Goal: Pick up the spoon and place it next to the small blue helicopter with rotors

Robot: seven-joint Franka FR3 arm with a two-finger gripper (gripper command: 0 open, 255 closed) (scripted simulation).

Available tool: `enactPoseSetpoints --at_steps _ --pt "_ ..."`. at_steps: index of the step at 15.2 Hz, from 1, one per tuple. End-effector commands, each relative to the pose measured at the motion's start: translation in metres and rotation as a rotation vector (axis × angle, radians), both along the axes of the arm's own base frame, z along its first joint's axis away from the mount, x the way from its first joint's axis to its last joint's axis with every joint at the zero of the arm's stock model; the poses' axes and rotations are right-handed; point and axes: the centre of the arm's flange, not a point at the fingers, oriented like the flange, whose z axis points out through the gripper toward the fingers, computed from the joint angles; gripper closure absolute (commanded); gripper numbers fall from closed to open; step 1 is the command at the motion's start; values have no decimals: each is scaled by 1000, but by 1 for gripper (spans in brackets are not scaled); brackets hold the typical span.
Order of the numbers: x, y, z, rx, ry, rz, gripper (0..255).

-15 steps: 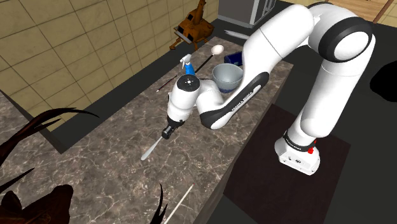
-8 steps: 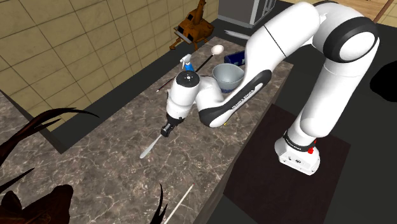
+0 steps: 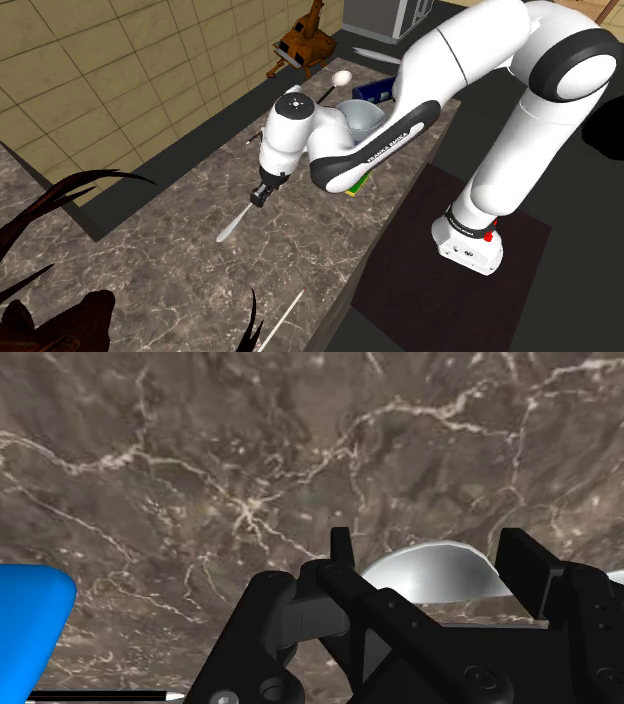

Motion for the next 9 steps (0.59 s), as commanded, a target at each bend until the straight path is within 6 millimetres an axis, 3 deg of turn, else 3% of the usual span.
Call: enactPoseSetpoints --at_steps 1,9 --pt "0 1 10 0 0 0 255" --pt "0 1 53 0 0 0 255"
